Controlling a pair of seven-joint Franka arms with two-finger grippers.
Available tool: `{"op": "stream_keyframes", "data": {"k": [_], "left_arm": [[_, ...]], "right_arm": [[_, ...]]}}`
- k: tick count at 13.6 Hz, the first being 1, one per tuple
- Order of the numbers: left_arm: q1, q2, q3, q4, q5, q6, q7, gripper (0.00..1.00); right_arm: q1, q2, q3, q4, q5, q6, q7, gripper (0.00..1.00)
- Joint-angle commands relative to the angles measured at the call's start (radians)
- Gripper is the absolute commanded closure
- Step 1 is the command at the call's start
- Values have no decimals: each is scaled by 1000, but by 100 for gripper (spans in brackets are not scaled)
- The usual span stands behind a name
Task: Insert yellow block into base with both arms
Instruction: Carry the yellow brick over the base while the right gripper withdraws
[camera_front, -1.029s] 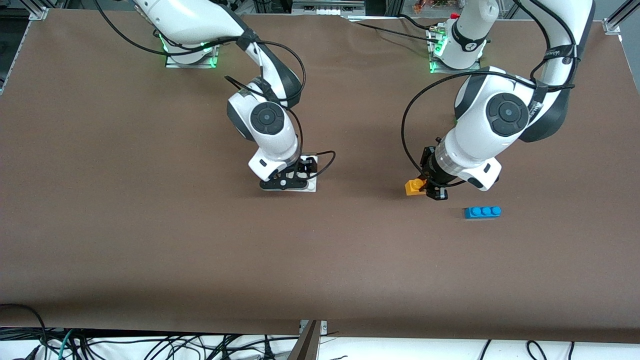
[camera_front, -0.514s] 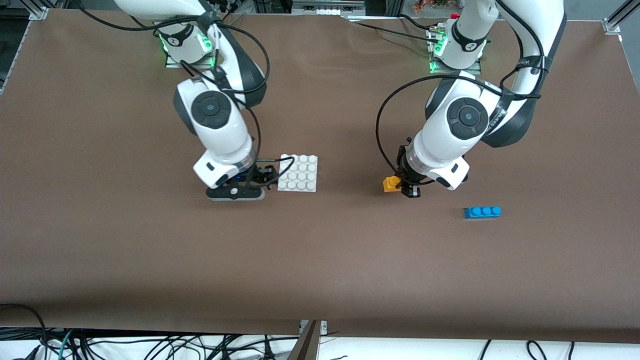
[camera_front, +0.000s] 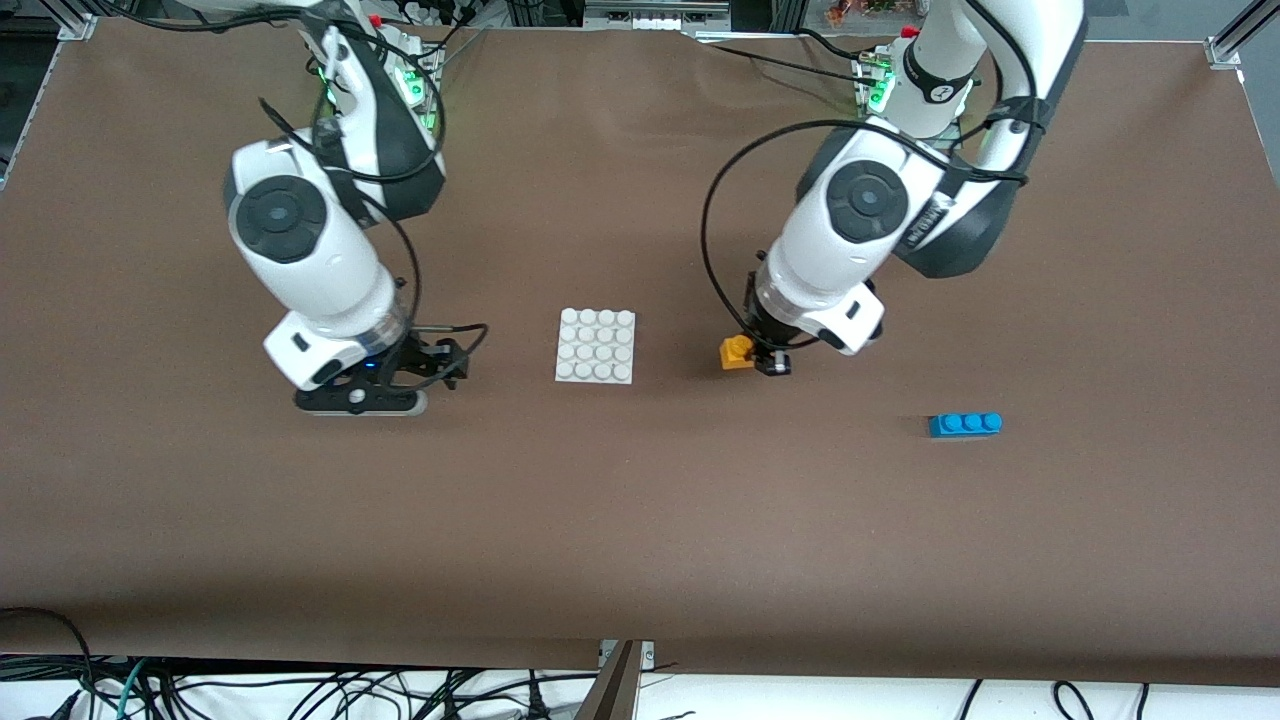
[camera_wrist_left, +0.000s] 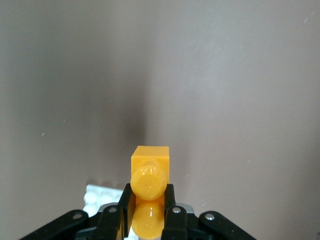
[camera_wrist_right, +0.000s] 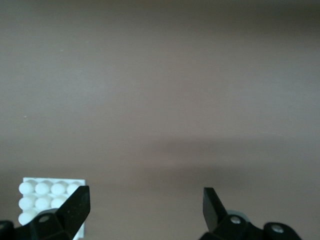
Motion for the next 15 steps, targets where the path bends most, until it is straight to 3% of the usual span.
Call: {"op": "stream_keyframes", "data": {"k": [1, 6, 11, 15], "left_arm": [[-72, 77, 11, 90, -16, -24, -49, 87], [-184, 223, 14, 240, -19, -24, -199, 87], [-220, 286, 14, 274, -39, -22, -266, 87], [-257, 335, 17, 306, -36, -15, -350, 87]], "right_arm": [[-38, -7, 3, 60, 34, -86, -68, 0], [-107, -88, -11, 53, 42, -127, -91, 0], [-224, -205, -7, -42, 43, -175, -241, 0], [-302, -268, -7, -55, 42, -257, -394, 0]]}}
